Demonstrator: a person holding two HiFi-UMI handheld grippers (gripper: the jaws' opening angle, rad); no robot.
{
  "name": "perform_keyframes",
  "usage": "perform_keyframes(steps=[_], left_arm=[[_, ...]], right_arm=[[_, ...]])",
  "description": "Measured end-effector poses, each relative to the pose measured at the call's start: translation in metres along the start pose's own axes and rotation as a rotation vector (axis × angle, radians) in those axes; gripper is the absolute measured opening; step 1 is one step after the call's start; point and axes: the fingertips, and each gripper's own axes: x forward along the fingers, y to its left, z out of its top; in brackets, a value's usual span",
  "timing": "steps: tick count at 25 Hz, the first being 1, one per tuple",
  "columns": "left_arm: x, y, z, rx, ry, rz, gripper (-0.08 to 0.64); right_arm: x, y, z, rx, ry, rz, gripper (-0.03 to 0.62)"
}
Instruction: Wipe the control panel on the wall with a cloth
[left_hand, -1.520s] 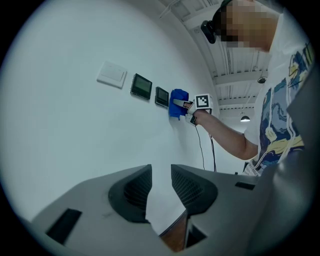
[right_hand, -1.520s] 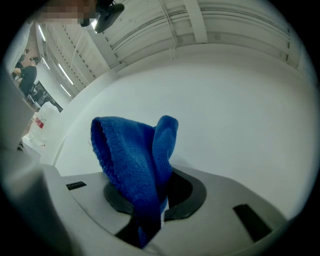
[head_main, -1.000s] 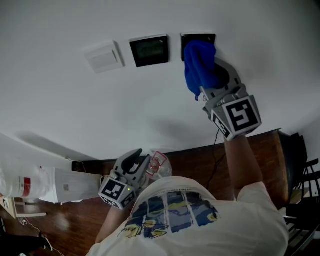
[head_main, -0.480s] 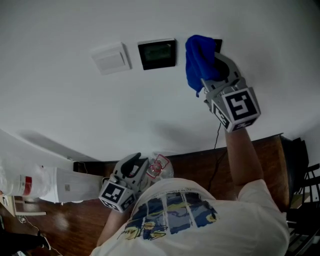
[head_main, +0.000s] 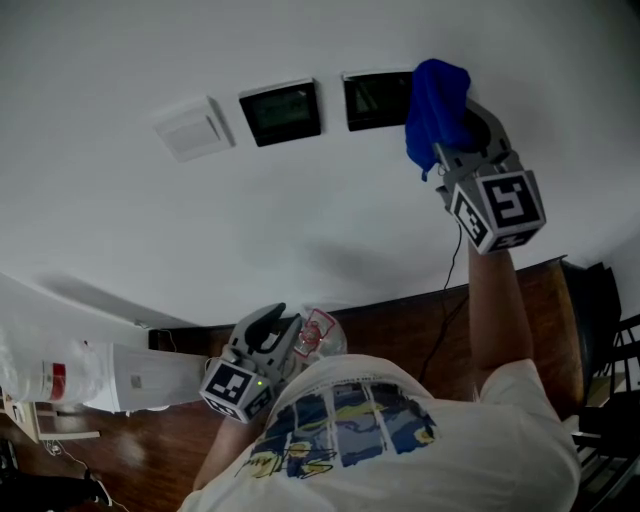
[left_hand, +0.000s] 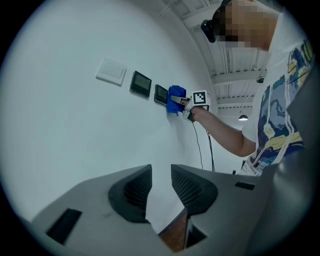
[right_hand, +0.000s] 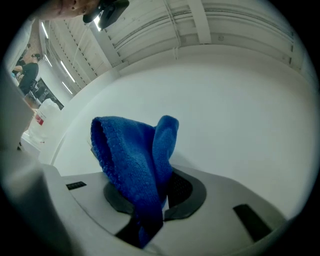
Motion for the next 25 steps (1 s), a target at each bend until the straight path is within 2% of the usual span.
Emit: perform_keyframes(steps=[4, 17, 22, 25], left_arm=[[0.006, -0.002, 0.000, 0.013, 0.003, 0.001, 0.097], [0.009, -0.005, 0.003, -0.013, -0.008, 0.004, 0.097], [0.002, 0.002, 0.005, -0.015, 0.004, 0.005, 0.097], [-0.004, 0.004, 0.008, -0.014, 0.003, 0.000, 0.097]], right_arm=[[0.002, -0.011, -0.010, 0.014, 0.004, -0.005, 0.098], [-0.013, -0.008, -0.005, 0.000, -0.011, 0.009, 0.098], [-0.053, 0.014, -0.007, -0.005, 0.010, 0.012, 0.098], [-0.079, 0.041, -0.014, 0.029, 0.048, 0.024, 0.098]])
